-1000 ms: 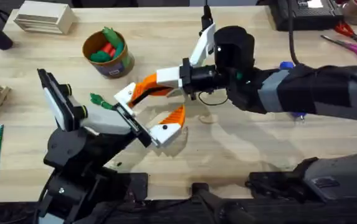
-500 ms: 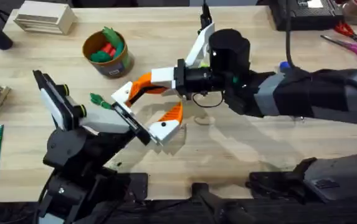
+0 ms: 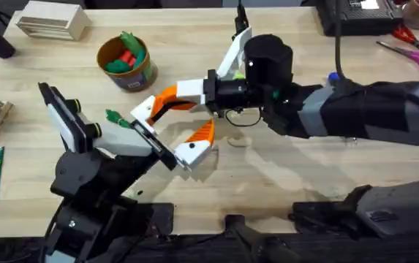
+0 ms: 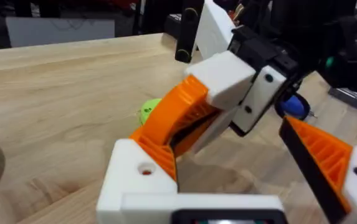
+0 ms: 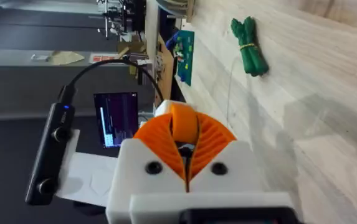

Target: Pick up the gripper from the table and insert it into the empty holder that is missing its gripper. Then pick up a screw, insert it into the mounting hole, and use the screwdriver to tighten it. Finally, clean up the table by picking up the vegetable and placing it into the bucket.

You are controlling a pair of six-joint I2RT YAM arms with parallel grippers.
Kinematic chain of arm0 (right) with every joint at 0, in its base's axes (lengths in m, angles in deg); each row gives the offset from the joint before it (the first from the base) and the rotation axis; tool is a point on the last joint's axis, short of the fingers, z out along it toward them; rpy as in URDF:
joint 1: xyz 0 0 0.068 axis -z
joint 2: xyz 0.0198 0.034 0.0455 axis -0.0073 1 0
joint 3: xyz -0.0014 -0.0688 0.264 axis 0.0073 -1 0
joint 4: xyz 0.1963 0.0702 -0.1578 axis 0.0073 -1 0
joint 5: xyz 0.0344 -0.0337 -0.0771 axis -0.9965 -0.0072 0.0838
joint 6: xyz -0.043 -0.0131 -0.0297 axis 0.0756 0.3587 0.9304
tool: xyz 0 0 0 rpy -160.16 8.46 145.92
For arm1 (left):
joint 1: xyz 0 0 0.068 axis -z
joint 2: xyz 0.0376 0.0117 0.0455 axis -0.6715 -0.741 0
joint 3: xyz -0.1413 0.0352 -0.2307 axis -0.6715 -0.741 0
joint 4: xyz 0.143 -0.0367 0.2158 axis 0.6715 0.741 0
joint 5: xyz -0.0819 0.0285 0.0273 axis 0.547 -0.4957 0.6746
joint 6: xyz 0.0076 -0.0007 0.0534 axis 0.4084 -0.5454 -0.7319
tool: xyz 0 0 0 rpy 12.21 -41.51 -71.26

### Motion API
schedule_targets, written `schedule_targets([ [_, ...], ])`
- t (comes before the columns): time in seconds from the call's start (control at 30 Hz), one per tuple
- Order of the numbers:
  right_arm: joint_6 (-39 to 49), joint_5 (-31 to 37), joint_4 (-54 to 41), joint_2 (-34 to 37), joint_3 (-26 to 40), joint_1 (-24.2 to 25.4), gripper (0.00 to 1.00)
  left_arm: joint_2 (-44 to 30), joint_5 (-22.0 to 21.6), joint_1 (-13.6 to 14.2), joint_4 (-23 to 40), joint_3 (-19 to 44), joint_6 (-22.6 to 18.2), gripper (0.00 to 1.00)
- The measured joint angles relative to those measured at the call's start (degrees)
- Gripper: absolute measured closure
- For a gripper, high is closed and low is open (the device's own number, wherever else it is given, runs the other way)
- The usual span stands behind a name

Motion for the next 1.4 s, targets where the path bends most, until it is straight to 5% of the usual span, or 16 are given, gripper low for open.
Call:
schedule_targets([
  [0.37, -0.02, -1.22, -0.09, -0.01, 0.0, 0.39, 0.972, 0.0, 0.2, 0.0, -0.02, 0.0, -0.04, 0.013],
  [0.63, 0.2, -2.92, -0.26, 0.0, 0.0, 1.1, 0.856, 0.0, 0.96, 0.0, -0.07, 0.0, -0.18, 0.013],
  [1.4, 1.09, -3.85, -0.48, 0.11, 0.0, 2.64, 0.179, 0.07, 9.79, 1.57, -0.11, 0.0, -1.49, 0.014],
])
